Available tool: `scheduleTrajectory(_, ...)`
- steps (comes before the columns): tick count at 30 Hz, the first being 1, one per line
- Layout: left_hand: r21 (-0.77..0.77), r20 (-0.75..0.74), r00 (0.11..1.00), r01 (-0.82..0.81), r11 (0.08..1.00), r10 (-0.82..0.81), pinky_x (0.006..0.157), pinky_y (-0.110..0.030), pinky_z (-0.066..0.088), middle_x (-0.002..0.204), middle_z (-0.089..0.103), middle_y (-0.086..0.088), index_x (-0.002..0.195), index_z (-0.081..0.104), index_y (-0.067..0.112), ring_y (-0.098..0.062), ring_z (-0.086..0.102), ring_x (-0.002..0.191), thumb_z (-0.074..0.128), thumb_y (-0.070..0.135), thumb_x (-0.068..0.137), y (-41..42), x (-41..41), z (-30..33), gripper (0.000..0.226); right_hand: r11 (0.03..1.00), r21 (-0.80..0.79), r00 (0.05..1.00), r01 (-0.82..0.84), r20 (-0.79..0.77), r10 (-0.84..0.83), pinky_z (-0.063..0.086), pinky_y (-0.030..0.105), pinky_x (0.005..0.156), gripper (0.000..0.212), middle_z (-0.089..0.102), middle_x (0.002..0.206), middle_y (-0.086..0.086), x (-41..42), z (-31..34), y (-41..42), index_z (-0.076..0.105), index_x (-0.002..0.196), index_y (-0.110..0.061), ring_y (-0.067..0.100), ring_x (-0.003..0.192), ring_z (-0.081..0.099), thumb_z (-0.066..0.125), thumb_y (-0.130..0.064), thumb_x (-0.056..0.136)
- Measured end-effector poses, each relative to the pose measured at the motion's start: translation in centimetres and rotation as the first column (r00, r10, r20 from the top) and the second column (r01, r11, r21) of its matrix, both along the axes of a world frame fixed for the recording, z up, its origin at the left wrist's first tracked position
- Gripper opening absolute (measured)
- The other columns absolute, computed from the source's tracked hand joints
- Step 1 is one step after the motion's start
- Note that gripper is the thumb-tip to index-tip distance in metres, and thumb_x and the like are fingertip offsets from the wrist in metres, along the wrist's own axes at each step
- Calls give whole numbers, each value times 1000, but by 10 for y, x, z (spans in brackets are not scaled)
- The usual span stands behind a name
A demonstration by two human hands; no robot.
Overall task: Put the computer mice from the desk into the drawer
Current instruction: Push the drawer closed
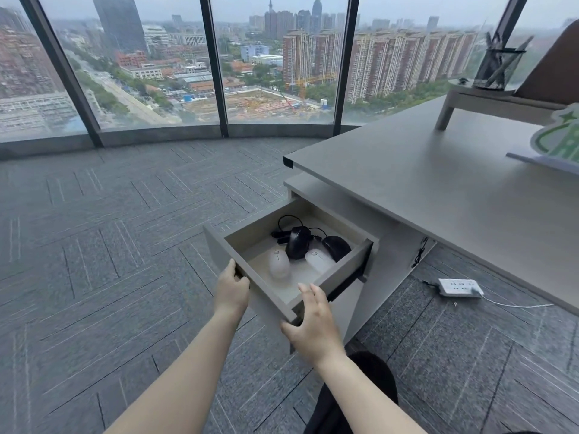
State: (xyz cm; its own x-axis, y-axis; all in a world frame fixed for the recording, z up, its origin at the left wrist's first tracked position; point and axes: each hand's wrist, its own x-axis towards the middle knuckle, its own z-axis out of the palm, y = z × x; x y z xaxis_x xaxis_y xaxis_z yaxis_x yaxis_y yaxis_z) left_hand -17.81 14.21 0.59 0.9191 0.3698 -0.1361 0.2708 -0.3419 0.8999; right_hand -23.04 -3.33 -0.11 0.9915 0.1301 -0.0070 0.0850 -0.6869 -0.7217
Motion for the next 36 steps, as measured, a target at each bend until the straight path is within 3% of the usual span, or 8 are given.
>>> scheduleTrajectory(2, 2, 17, 999, 29, 1000, -29, 99, -47, 49, 125, 63, -3, 133, 52, 23, -26, 57, 118, 43, 13, 86, -14, 11, 2, 49, 999, 18, 999, 48, -5, -47, 27, 27, 112, 84, 18, 160, 2, 9, 0, -11, 19, 153, -19, 15, 147, 19, 67, -35, 85)
scheduleTrajectory(7, 56, -5, 1000, 28, 998, -28, 116, -46, 32, 157, 36, -5, 152, 27, 13, -23, 35, 143, 46, 16, 92, -42, 45, -4, 63, 976, 91, 979, 200, -50, -196, 30, 30, 112, 97, 20, 160, 4, 31, -2, -37, 12, 154, -18, 19, 147, 21, 70, -44, 81)
scheduleTrajectory(10, 39, -12, 998, 69, 997, -69, 118, -45, 29, 159, 30, -6, 154, 24, 13, -23, 31, 146, 48, 16, 93, -59, 64, -5, 65, 947, 129, 953, 294, -110, -281, 33, 38, 115, 104, 17, 162, 8, 47, -4, -52, 6, 155, -19, 24, 148, 21, 70, -51, 80)
scheduleTrajectory(20, -44, -3, 981, 193, 980, -194, 121, -36, 21, 162, 24, -1, 155, 21, 13, -18, 22, 149, 53, 16, 93, -117, 118, -7, 69, 851, 197, 872, 486, -170, -459, 37, 32, 106, 102, 29, 156, 15, 103, -6, -98, 15, 154, -7, 29, 140, 38, 73, -47, 80)
scheduleTrajectory(27, -82, -36, 968, 245, 966, -249, 118, -31, 24, 160, 29, 3, 154, 24, 18, -17, 27, 148, 48, 8, 91, -150, 137, -10, 68, 830, 202, 854, 519, -145, -499, 42, 36, 102, 86, 45, 148, 14, 132, -10, -121, 33, 148, -9, 30, 133, 48, 69, -50, 82)
scheduleTrajectory(29, -104, -52, 966, 246, 964, -252, 119, -37, 27, 159, 32, 2, 154, 26, 20, -22, 33, 145, 49, 7, 89, -155, 144, -11, 69, 824, 213, 851, 525, -144, -505, 45, 36, 98, 79, 54, 140, 12, 138, -11, -126, 40, 143, -10, 28, 126, 54, 69, -51, 82)
scheduleTrajectory(32, -131, -68, 962, 253, 958, -264, 111, -49, 39, 154, 41, 1, 152, 29, 26, -30, 48, 134, 52, 9, 86, -160, 154, -16, 72, 819, 186, 839, 543, -145, -524, 48, 34, 87, 62, 64, 125, 10, 146, -13, -133, 53, 129, -12, 28, 115, 61, 69, -50, 82)
scheduleTrajectory(36, -190, -82, 952, 275, 943, -294, 110, -51, 39, 150, 44, -6, 147, 35, 26, -35, 48, 134, 53, 12, 85, -165, 167, -18, 66, 795, 191, 817, 576, -127, -562, 49, 34, 72, 39, 70, 98, 7, 156, -16, -140, 62, 99, -13, 28, 92, 66, 71, -47, 82)
